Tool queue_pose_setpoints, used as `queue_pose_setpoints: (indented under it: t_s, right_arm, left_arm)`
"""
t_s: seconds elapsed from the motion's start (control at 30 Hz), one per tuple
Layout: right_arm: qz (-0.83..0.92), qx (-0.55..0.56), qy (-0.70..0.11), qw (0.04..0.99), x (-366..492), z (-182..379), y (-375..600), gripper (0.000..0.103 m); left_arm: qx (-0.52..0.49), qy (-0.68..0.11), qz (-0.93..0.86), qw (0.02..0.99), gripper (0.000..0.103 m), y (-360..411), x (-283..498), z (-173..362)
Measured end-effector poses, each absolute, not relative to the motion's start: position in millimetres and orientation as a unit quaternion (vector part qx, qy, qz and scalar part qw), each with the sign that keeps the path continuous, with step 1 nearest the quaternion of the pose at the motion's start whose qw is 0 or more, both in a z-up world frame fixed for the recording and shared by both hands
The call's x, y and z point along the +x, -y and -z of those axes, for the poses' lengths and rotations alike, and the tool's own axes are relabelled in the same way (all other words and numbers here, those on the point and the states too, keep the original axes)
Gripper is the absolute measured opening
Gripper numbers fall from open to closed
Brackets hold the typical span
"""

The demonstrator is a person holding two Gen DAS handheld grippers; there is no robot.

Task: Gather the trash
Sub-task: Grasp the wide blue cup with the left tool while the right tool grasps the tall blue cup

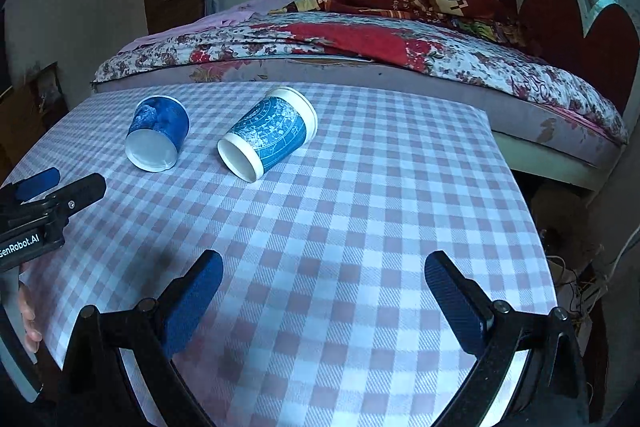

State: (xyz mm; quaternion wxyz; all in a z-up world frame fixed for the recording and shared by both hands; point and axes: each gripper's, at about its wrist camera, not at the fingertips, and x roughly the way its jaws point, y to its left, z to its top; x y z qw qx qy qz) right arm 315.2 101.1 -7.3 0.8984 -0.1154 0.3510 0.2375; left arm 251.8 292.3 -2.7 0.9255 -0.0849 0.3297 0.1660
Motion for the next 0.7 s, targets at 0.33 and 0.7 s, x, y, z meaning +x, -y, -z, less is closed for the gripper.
queue_pose_setpoints:
  t_s: [0.33, 0.7]
  right_arm:
    - [-0.261, -0.145, -0.376, 0.877, 362, 28, -145, 0.093]
    - [-0.294, -0.148, -0.394, 0.858, 377, 34, -180, 0.093]
  left_arm:
    - [-0.105, -0.349, -0.172, 0.915, 0.090, -316, 313, 20]
    - [-0.101, -0.369, -0.140, 0.913, 0.080, -340, 326, 31]
